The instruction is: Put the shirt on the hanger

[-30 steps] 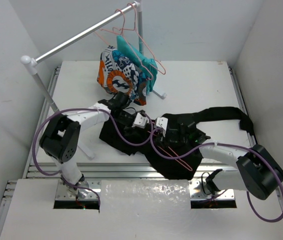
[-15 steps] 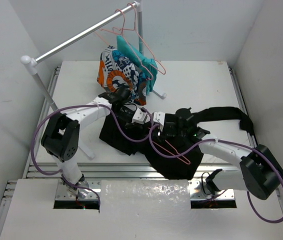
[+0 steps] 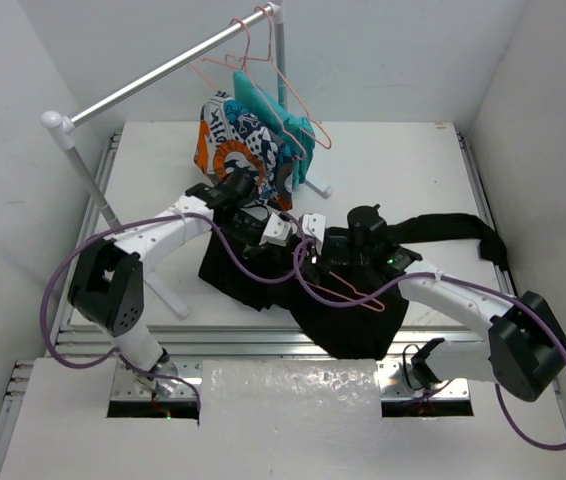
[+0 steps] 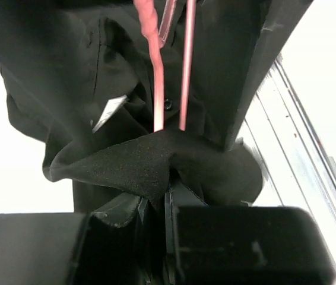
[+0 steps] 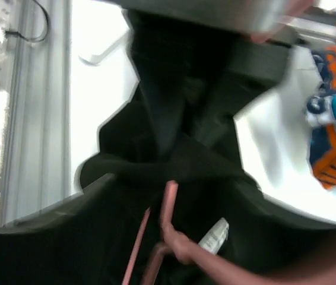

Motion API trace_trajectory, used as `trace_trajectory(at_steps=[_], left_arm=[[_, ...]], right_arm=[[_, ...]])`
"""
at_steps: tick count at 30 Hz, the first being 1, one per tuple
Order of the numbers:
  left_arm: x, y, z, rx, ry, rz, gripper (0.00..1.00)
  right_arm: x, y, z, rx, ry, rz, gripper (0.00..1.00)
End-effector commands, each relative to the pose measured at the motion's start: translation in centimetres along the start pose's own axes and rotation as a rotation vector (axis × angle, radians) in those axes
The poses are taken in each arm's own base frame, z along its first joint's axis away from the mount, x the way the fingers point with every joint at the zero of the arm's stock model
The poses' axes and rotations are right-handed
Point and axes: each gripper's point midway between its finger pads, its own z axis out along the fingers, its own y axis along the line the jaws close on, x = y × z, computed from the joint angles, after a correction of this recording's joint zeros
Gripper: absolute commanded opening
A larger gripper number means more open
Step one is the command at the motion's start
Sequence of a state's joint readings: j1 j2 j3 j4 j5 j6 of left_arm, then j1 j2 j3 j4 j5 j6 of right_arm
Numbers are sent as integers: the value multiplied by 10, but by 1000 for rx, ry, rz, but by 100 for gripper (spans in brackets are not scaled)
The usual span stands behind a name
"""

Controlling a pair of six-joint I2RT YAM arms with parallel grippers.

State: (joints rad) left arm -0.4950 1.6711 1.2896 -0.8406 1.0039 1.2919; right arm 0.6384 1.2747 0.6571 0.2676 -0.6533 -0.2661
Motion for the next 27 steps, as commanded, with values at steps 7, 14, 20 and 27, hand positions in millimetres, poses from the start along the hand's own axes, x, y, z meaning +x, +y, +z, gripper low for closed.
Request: trace_trajectory(at_steps=[7, 14, 20, 27], left_arm=[[5, 12, -27, -187, 56, -66, 0], [4, 18, -26, -204, 45, -101, 0], [15, 6, -35, -211, 130, -5, 0], [17, 3, -43, -216, 182, 103, 0]], right_arm=[[-2, 1, -42, 162, 67, 22, 99], [24, 5, -66, 236, 172, 91, 99], [-4, -14, -93, 251, 12, 625, 93], [54, -54, -83, 422, 278, 1023, 33]])
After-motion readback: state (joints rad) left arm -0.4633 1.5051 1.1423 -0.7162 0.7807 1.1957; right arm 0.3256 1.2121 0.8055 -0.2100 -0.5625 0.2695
